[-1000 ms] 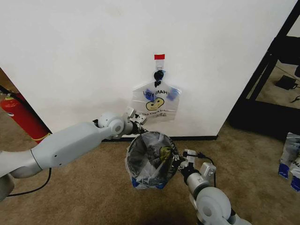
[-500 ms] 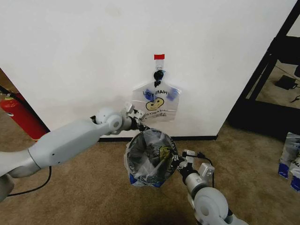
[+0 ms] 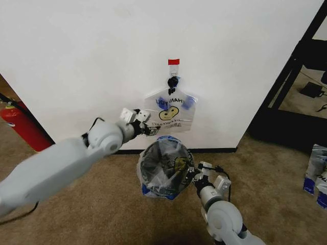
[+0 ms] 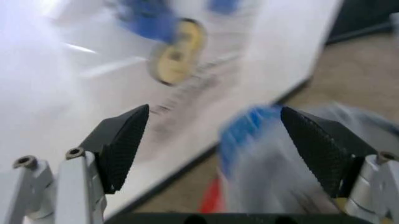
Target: Pick up the garbage bag from the wall and place it over the trash bin.
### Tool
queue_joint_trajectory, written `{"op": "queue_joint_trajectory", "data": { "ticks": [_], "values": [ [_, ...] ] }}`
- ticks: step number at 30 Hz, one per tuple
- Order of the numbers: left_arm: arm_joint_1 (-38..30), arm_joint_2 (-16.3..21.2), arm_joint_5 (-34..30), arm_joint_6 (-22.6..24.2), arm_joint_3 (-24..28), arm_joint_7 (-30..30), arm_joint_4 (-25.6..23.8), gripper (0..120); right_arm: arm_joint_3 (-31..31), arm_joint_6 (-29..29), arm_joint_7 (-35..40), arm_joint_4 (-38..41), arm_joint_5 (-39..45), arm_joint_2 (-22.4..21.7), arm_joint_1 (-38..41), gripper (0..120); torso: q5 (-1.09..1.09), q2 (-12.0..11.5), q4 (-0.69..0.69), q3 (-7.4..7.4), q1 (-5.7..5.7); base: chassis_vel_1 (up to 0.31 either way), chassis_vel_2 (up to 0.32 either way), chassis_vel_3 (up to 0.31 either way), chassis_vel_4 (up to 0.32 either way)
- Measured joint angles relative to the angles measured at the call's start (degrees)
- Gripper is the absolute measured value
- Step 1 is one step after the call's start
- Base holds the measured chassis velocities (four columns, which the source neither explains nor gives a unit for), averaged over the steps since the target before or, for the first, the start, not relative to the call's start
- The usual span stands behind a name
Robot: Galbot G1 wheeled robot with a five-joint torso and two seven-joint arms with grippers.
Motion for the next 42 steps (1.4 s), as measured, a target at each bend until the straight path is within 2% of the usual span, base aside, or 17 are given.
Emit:
{"op": "queue_joint_trajectory", "data": {
  "ticks": [2, 3, 4, 7, 10, 17, 20, 21, 24, 29, 35, 42],
  "values": [
    [3.3, -0.1, -0.1, 0.5, -0.6, -0.6, -3.4, 77, 2.0, 0.1, 0.4, 0.8, 0.1, 1.2, -1.7, 0, -0.03, 0.0, -0.05, 0.0, 0.0, 0.0, 0.0, 0.0, 0.0],
    [3.5, -0.1, -0.1, 0.6, -0.6, -0.7, -3.6, 77, 2.1, 0.1, 0.4, 0.8, 0.1, 1.3, -1.8, 0, -0.03, 0.0, -0.05, 0.0, 0.0, 0.0, 0.0, 0.0, 0.0],
    [7.3, -0.6, -0.1, 1.6, -1.0, -1.0, -7.3, 68, 3.1, 0.1, 0.9, 1.0, 0.0, 2.1, -2.3, 0, 0.0, 0.0, -0.04, 0.0, 0.0, 0.0, 0.0, 0.0, 0.0],
    [8.4, -1.6, -0.7, 3.0, -0.4, -1.4, -8.8, 62, 3.0, 0.1, 0.9, 1.0, -0.3, 2.1, -2.4, 0, -0.01, 0.0, -0.01, 0.0, 0.0, 0.0, 0.0, 0.0, 0.0],
    [8.4, -2.8, -2.0, 5.6, 1.9, -2.0, -9.6, 48, 2.6, 0.1, 1.0, 1.0, -1.3, 1.8, -2.5, 0, -0.01, 0.0, -0.02, 0.01, 0.0, 0.0, 0.0, 0.0, 0.0],
    [4.9, -4.9, -5.1, 10.0, 5.7, -5.6, -6.4, 23, 1.2, 0.1, 0.7, 0.6, -2.7, 0.9, -1.7, 0, 0.0, 0.0, -0.01, 0.02, 0.01, 0.0, 0.0, 0.0, 0.0],
    [1.5, -6.4, -6.7, 10.4, 8.7, -7.5, -3.0, 12, 0.6, 0.2, 0.5, 0.5, -2.9, 0.6, -1.4, 0, -0.01, 0.0, -0.01, 0.02, 0.01, 0.0, 0.0, 0.0, 0.0],
    [1.5, -6.4, -6.7, 10.4, 8.7, -7.5, -3.0, 12, 0.6, 0.2, 0.5, 0.5, -2.9, 0.6, -1.4, 0, -0.01, 0.0, -0.01, 0.02, 0.01, 0.0, 0.0, 0.0, 0.0],
    [-1.5, -7.6, -6.1, 10.5, 12.9, -8.2, 0.4, 0, 0.5, 0.2, 0.4, 0.8, -3.1, 0.5, -1.5, 0, 0.0, 0.0, -0.03, 0.02, 0.01, 0.0, 0.0, 0.0, 0.0],
    [-3.8, -9.7, -4.4, 10.6, 17.3, -8.9, 4.4, 0, 0.4, 0.3, 0.2, 1.4, -3.7, 0.3, -2.0, 0, -0.01, 0.0, -0.02, 0.02, 0.01, 0.0, 0.0, 0.0, 0.0],
    [-8.0, -12.3, -2.7, 10.6, 25.9, -9.2, 9.6, 0, 0.2, 0.3, 0.1, 2.0, -4.1, 0.2, -2.0, 0, 0.0, 0.0, -0.01, 0.02, 0.01, 0.0, 0.0, 0.0, 0.0],
    [-10.1, -14.9, -2.1, 10.5, 29.8, -9.4, 14.4, 0, -0.2, 0.5, -0.1, 2.7, -5.2, 0.0, -2.2, 0, 0.0, 0.0, -0.01, 0.02, 0.01, 0.0, 0.0, 0.0, 0.0]
  ]
}}
